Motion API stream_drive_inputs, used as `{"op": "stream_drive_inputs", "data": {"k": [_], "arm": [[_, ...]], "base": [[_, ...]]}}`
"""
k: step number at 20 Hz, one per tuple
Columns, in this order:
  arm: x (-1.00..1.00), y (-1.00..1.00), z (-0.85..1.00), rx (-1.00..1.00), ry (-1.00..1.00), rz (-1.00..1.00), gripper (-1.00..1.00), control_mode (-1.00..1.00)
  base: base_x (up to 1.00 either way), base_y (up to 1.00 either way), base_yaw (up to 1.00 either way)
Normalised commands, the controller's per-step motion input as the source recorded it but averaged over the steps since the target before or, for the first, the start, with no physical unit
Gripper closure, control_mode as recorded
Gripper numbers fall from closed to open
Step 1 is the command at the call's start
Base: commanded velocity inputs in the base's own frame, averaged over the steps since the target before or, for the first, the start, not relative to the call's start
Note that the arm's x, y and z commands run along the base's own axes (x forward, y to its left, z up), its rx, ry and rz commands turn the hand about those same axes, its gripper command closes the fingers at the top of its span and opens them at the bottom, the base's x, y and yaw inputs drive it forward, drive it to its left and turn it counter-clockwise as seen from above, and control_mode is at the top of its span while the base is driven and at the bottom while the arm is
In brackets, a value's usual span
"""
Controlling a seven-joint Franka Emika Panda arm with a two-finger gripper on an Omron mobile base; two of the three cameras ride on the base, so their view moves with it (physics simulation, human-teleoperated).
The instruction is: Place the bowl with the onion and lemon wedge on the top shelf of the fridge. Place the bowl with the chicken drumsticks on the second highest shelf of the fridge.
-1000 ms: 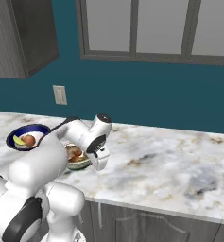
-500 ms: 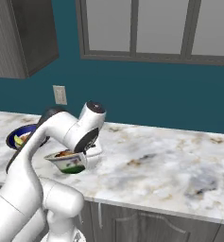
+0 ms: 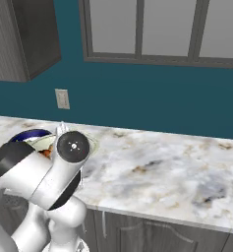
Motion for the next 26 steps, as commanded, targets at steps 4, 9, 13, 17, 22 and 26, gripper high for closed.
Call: {"op": "stream_drive_inputs", "data": {"k": [4,9,13,17,22,26], "arm": [[-0.14,0.0,0.12,0.09,-0.18,-0.06,1.0,-1.0],[-0.04,0.0,0.0,0.0,0.0,0.0,1.0,-1.0],[0.0,0.0,0.0,0.0,0.0,0.0,1.0,1.0],[0.0,0.0,0.0,0.0,0.0,0.0,1.0,1.0],[0.0,0.0,0.0,0.0,0.0,0.0,1.0,1.0],[0.0,0.0,0.0,0.0,0.0,0.0,1.0,1.0]], "base": [[0.0,0.0,0.0],[0.0,0.0,0.0],[-0.44,-0.22,0.0],[-0.52,-0.38,0.0],[-0.34,-0.44,-0.11],[-0.04,-0.42,-0.34]]}}
